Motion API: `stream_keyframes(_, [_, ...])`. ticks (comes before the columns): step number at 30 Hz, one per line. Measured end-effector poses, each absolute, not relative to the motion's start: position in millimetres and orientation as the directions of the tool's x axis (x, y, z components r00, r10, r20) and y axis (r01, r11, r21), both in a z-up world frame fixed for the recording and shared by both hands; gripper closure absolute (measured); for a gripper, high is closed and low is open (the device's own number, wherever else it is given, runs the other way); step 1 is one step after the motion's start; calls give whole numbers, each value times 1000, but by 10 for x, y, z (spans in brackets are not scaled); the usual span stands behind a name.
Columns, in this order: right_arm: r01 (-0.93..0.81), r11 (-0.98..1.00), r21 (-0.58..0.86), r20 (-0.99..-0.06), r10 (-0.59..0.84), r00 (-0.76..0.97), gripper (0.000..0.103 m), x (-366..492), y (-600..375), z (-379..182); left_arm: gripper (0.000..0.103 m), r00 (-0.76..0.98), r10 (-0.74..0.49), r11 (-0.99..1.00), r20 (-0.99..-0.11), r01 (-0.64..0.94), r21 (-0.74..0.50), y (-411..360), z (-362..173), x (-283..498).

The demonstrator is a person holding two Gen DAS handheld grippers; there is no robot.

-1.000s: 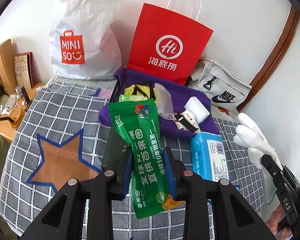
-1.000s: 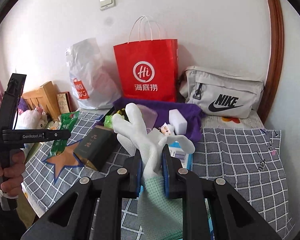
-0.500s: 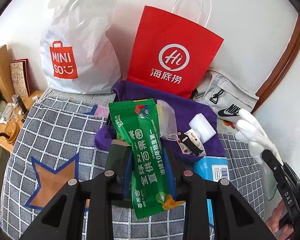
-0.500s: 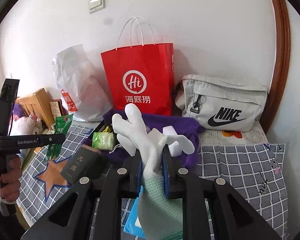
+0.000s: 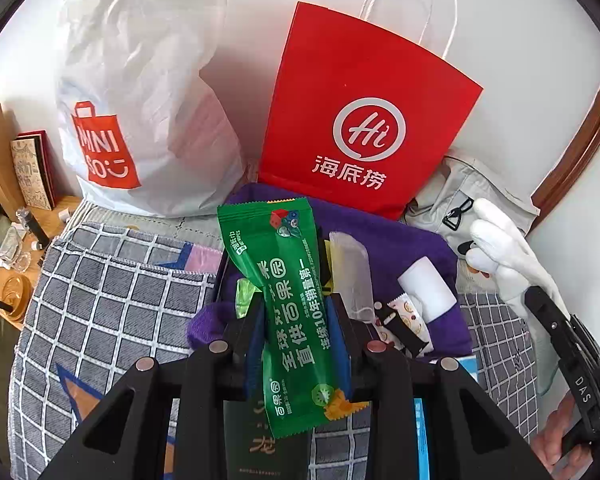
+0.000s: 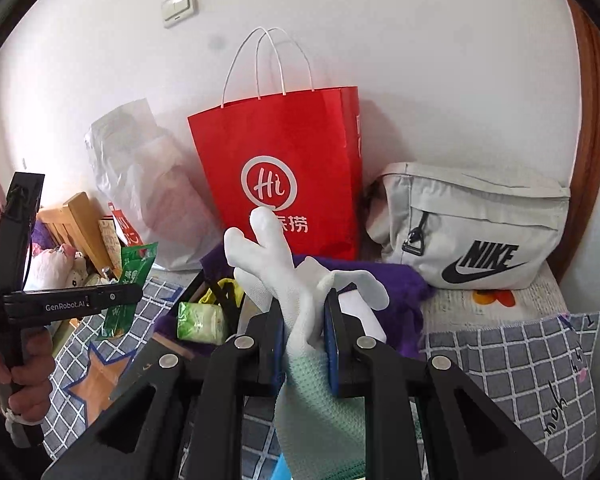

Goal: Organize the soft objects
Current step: 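Carry the gloves and green packet over the purple towel with both tools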

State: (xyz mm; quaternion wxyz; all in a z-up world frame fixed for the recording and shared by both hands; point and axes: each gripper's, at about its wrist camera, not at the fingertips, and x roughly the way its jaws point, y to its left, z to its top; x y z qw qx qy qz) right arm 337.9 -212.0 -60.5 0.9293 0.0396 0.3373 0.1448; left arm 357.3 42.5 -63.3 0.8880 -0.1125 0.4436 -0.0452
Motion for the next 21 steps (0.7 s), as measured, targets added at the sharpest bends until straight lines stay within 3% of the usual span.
stream_keyframes(10, [-295, 941, 164, -614, 331, 716, 85, 3770, -1891, -738, 74, 586, -214, 967, -782, 16, -253, 293, -685, 4043])
stream_keyframes(21, [-284, 944, 168, -702, 316, 638, 84, 4045, -1896, -1161, 74, 526, -269, 954, -807, 33, -297, 200, -959, 4459])
